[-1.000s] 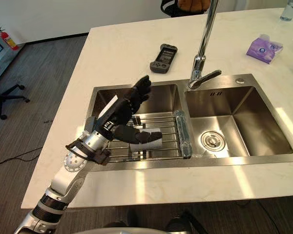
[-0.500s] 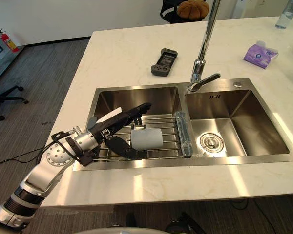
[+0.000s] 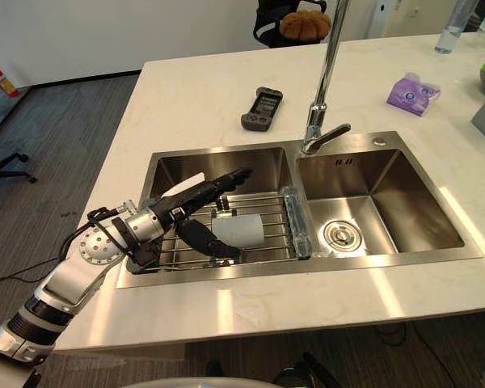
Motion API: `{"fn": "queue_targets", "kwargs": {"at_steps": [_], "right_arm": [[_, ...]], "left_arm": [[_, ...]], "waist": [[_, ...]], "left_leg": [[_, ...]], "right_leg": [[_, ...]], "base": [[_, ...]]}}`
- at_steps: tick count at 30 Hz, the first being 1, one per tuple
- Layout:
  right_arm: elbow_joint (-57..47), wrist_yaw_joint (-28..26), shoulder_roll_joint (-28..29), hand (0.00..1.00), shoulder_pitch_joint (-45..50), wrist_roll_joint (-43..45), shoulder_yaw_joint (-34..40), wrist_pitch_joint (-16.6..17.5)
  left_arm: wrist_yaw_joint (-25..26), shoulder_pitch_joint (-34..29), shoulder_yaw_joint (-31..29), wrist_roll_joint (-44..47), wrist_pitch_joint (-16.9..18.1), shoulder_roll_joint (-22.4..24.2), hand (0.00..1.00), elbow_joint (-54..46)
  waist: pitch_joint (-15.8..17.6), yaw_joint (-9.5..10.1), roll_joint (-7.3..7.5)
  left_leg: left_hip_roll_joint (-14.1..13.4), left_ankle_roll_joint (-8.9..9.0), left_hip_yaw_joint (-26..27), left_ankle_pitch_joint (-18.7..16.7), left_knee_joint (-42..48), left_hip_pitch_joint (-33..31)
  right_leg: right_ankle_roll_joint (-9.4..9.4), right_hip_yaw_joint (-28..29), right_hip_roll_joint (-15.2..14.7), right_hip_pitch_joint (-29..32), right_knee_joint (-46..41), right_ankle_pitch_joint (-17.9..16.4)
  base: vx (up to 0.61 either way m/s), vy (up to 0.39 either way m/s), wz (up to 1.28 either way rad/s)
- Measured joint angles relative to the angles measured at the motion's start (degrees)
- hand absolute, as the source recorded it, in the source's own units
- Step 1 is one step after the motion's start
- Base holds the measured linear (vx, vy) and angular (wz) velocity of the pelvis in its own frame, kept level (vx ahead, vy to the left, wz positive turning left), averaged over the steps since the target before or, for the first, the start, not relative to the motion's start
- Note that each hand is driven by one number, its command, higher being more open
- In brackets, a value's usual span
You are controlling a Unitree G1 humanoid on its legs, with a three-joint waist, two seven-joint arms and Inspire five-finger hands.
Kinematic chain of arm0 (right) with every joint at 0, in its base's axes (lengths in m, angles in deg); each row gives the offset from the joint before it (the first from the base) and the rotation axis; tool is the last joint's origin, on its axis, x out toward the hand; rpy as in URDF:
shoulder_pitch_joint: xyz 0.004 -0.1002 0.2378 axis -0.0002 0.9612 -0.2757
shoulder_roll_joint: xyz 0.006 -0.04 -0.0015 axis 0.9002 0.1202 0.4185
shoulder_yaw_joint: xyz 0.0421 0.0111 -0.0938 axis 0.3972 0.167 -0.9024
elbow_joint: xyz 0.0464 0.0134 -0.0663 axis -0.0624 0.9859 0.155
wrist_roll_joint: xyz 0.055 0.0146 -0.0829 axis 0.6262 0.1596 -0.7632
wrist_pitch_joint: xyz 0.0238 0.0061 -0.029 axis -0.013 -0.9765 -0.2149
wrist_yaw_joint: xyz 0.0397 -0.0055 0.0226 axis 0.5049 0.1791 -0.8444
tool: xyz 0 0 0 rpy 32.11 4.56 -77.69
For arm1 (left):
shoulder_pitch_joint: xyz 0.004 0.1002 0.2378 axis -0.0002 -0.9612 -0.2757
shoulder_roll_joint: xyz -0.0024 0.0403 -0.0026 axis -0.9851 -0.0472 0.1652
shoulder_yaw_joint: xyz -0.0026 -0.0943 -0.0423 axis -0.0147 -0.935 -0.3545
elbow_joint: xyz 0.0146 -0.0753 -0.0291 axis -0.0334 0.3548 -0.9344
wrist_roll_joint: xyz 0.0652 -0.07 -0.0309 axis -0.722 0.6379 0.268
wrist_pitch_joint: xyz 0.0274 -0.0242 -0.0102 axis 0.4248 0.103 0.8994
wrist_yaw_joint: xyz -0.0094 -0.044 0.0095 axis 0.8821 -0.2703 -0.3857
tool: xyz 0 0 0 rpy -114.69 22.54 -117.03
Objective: Walk over to the sink, pick up the cup, carry it to the dishwasher, place the cup inside the dishwasher, then close the dishwasher door
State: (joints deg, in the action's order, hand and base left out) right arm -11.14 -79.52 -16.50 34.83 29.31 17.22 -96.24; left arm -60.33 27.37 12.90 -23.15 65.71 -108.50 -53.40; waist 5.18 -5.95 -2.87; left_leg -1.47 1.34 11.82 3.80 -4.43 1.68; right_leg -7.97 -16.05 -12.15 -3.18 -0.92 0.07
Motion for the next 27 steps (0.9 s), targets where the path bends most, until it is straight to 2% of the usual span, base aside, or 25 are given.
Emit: {"fn": "queue_targets", "kwargs": {"at_steps": [8, 17, 27], "right_arm": [[0.04, -0.44, 0.14, 1.0, -0.1, 0.69, 1.46, 0.59], [-0.02, -1.92, -0.15, 1.0, -0.03, 1.25, 2.83, 0.79], [-0.02, -2.07, -0.16, 1.0, -0.88, 1.32, 4.0, 2.45]], "left_arm": [[2.01, 0.55, 2.13, -5.43, 0.24, 0.09, 1.0, 2.74], [4.63, 0.55, 4.94, -10.42, 1.72, 0.07, 1.0, 8.81], [13.71, 0.44, 5.77, -17.4, 4.19, 0.3, 1.0, 10.82]], "waist": [[-0.01, -1.17, 0.01], [0.13, -1.4, 0.06], [2.03, -2.85, -0.06]], "left_leg": [[0.04, 0.0, 0.71, 0.0, -0.42, 0.48], [0.06, 0.01, 1.43, -0.01, -0.5, 0.89], [0.06, 0.2, 1.41, -0.17, -0.55, 1.39]], "right_leg": [[-0.03, 0.7, 0.01, 0.01, 0.09, 0.07], [0.37, 0.82, 0.27, -0.64, 2.21, 1.22], [0.32, 0.57, 0.42, -1.65, 3.43, 1.45]], "base": [[0.0, 0.002, -0.04], [-0.01, 0.001, -0.04], [0.0, 0.0, 0.0]]}}
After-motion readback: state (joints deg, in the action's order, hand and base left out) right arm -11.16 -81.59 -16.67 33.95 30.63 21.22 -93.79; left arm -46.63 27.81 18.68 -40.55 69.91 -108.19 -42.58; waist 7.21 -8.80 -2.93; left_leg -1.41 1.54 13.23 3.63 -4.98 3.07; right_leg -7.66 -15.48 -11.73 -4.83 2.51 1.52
